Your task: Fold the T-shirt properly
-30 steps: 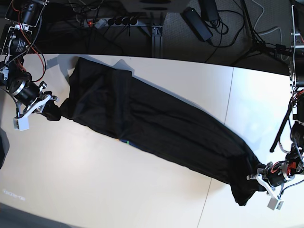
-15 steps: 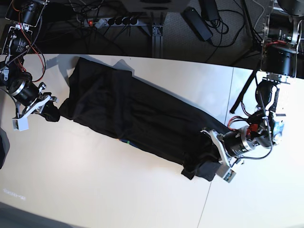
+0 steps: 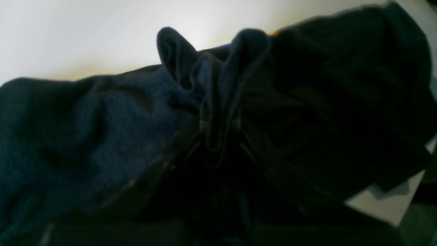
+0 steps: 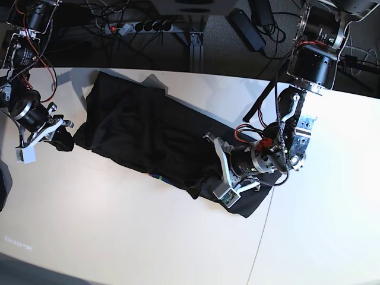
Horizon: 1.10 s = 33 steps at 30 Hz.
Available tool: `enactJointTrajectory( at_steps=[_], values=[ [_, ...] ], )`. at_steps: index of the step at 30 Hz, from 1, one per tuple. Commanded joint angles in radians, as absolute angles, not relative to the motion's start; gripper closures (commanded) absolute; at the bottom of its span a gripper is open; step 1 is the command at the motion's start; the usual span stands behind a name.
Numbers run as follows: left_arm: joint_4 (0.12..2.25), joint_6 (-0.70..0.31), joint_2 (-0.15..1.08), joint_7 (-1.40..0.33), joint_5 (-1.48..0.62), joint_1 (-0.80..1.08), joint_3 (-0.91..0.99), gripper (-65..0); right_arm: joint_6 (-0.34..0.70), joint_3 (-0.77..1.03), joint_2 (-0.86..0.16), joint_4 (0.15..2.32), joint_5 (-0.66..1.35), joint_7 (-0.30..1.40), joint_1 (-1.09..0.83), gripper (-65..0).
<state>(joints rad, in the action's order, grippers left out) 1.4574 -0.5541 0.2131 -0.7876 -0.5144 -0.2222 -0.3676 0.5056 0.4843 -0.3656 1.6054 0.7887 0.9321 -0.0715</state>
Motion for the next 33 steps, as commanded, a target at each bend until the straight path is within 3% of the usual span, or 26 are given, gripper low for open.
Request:
enactJointTrajectory(
  at_steps=[1, 4, 7, 9, 16, 23, 28, 29, 33],
  values=[
    [1.474, -0.517, 0.213, -0.765, -0.534, -0.246, -0.376, 0.0, 0.584, 0.493, -0.384, 1.622, 0.804, 0.909, -0.059, 0.0],
    [1.474, -0.509, 0.213, -0.773, -0.559, -0.246, -0.407, 0.0, 0.584, 0.493, -0.384, 1.622, 0.804, 0.909, -0.059, 0.0],
    [1.474, -0.509, 0.21, -0.776, -0.572, -0.246, -0.423, -18.4, 0.584, 0.493, -0.384, 1.622, 0.804, 0.909, -0.059, 0.0],
    [1.474, -0.508, 0.21, -0.776, -0.574, -0.246, -0.425, -25.1, 0.584, 0.493, -0.384, 1.622, 0.804, 0.909, -0.059, 0.0],
    [1.474, -0.506, 0.155, -0.929, -0.747, -0.246, -0.425, -26.0, 0.584, 0.493, -0.38, 1.622, 0.804, 0.905, -0.059, 0.0],
    [1.499, -0.505, 0.113, -0.948, -0.764, -0.25, -0.419, -26.0, 0.579, 0.502, -0.364, 1.62, 0.766, 0.905, -0.059, 0.0],
    [1.557, -0.505, 0.114, -1.014, -0.812, -0.252, -0.368, -26.0, 0.516, 0.576, -0.362, 1.611, 0.727, 0.905, -0.059, 0.0],
    [1.57, -0.505, 0.116, -1.012, -0.812, -0.252, -0.354, -26.0, 0.509, 0.596, -0.36, 1.61, 0.716, 0.911, -0.059, -1.8],
    [1.587, -0.505, 0.134, -0.997, -0.812, -0.252, -0.292, -26.0, 0.463, 0.659, -0.343, 1.61, 0.749, 0.982, -0.067, -27.7]
  ],
)
